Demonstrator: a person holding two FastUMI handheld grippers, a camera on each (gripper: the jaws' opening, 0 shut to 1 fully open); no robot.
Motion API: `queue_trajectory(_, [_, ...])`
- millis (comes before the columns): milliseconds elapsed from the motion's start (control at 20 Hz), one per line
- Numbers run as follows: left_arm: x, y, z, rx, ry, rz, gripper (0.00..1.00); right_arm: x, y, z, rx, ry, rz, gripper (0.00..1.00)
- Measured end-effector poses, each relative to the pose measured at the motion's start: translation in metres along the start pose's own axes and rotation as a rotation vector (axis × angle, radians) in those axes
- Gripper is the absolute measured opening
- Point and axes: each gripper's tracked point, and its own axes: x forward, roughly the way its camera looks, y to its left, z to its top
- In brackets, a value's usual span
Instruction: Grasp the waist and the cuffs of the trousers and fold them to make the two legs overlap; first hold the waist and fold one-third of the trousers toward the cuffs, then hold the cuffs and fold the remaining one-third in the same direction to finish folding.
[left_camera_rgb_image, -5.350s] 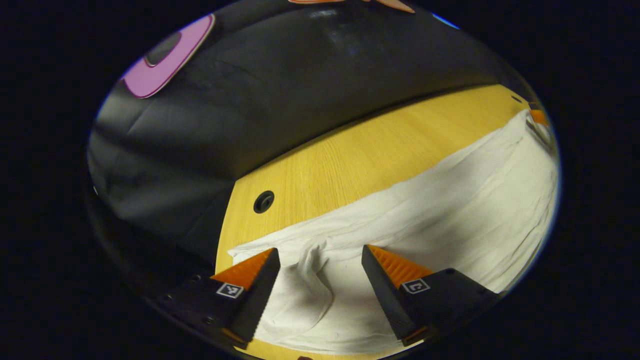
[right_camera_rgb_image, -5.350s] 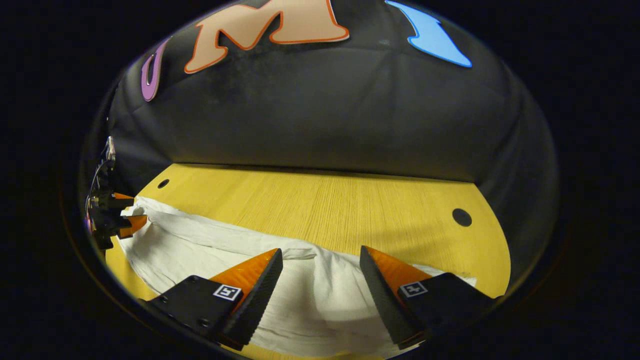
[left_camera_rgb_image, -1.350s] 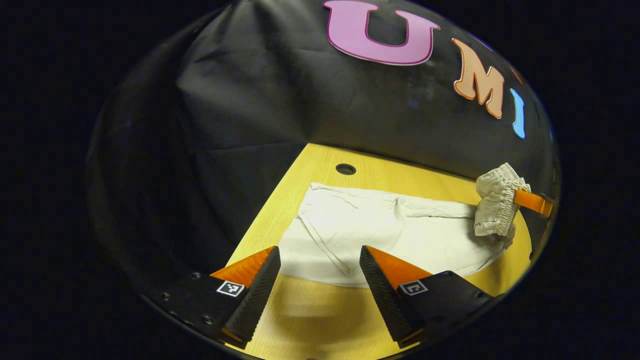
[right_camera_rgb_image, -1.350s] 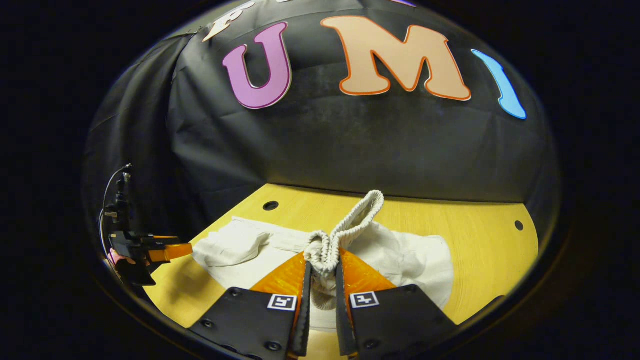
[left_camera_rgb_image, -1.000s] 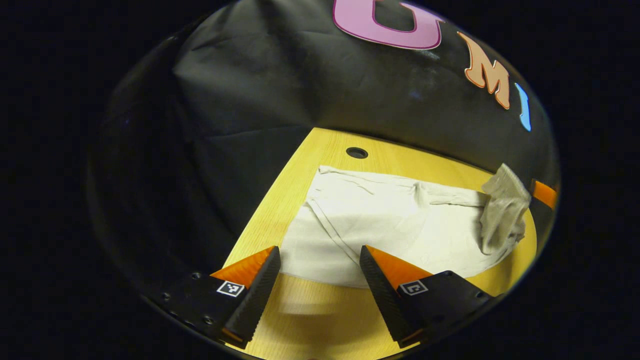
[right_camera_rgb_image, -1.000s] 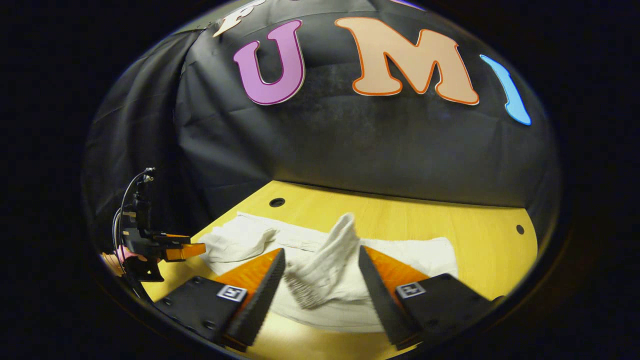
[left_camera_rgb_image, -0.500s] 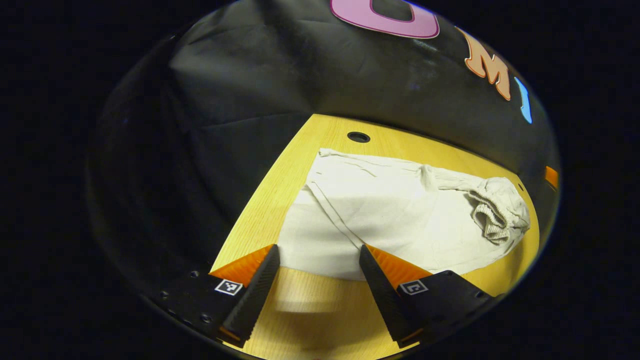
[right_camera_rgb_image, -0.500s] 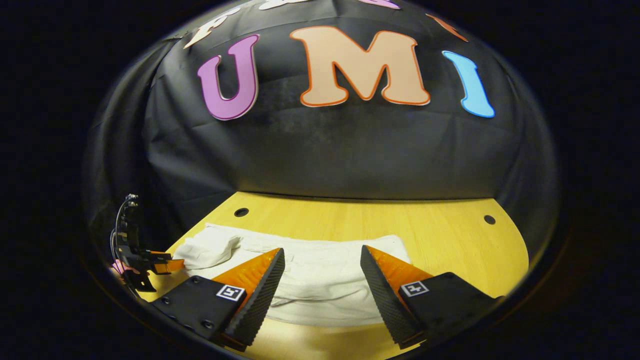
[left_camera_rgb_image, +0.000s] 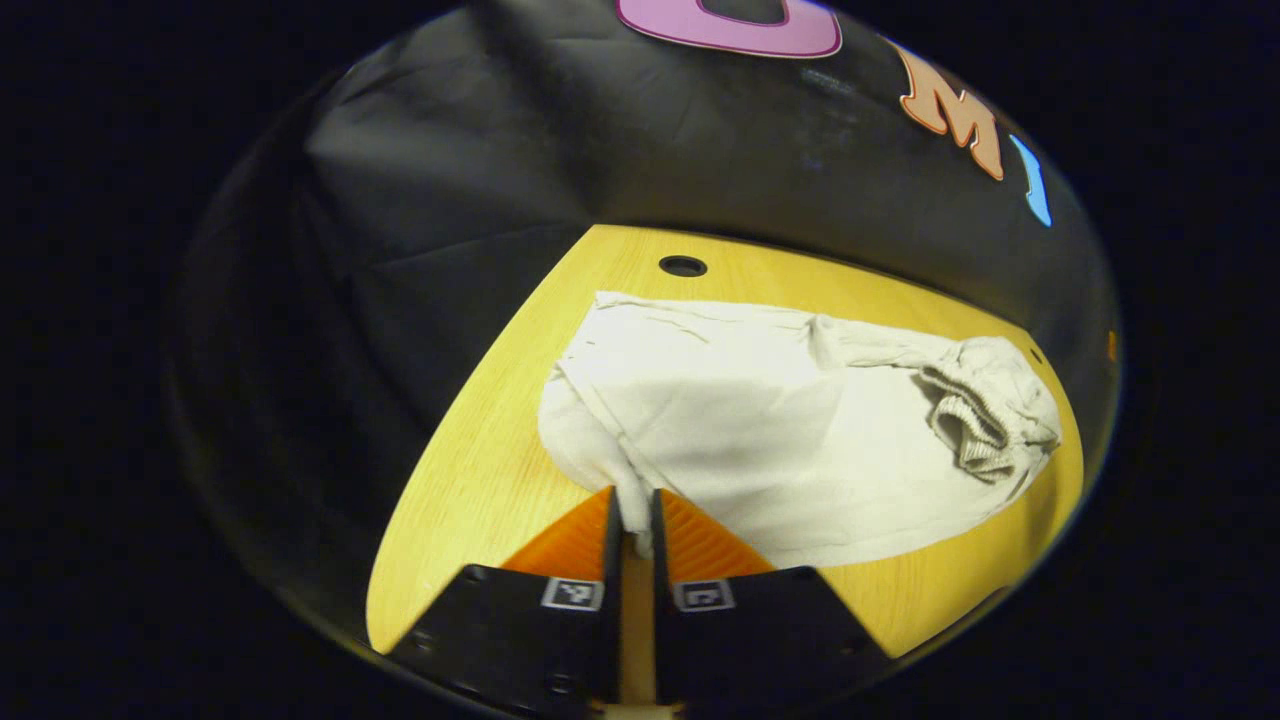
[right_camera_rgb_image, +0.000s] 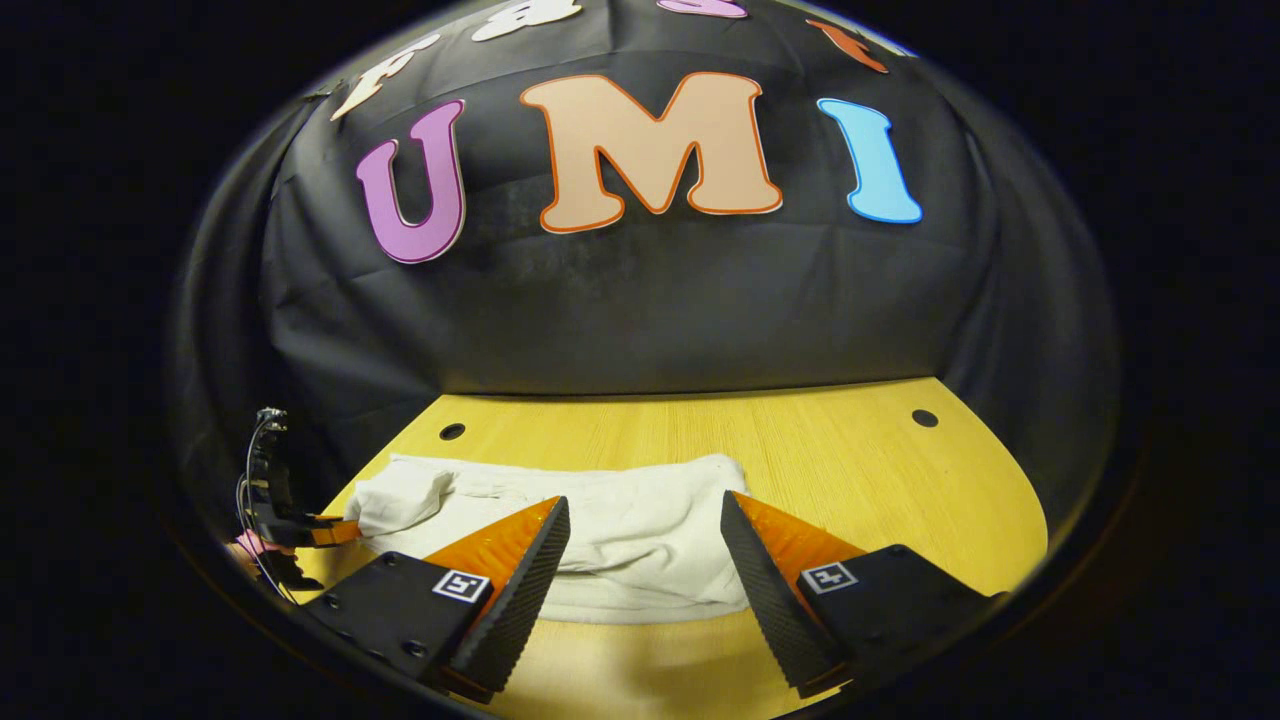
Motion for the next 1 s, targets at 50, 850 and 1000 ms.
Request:
queue_trajectory(50, [-0.002, 0.000, -0.001, -0.006, 0.000, -0.001, 0.03, -0.003, -0.004, -0.002, -0.005, 0.006, -0.003, 0.97])
queue_trajectory(850, [-0.089, -0.151, 0.123, 0.019, -0.316, -0.226, 0.00, -0.035, -0.078, 0.005, 0.006, 0.005, -0.030, 0.97])
queue_trajectory(1000, [-0.105, -0.222, 0.142, 0.154, -0.355, -0.303, 0.00, -0.040, -0.098, 0.007, -0.005, 0.005, -0.028, 0.94])
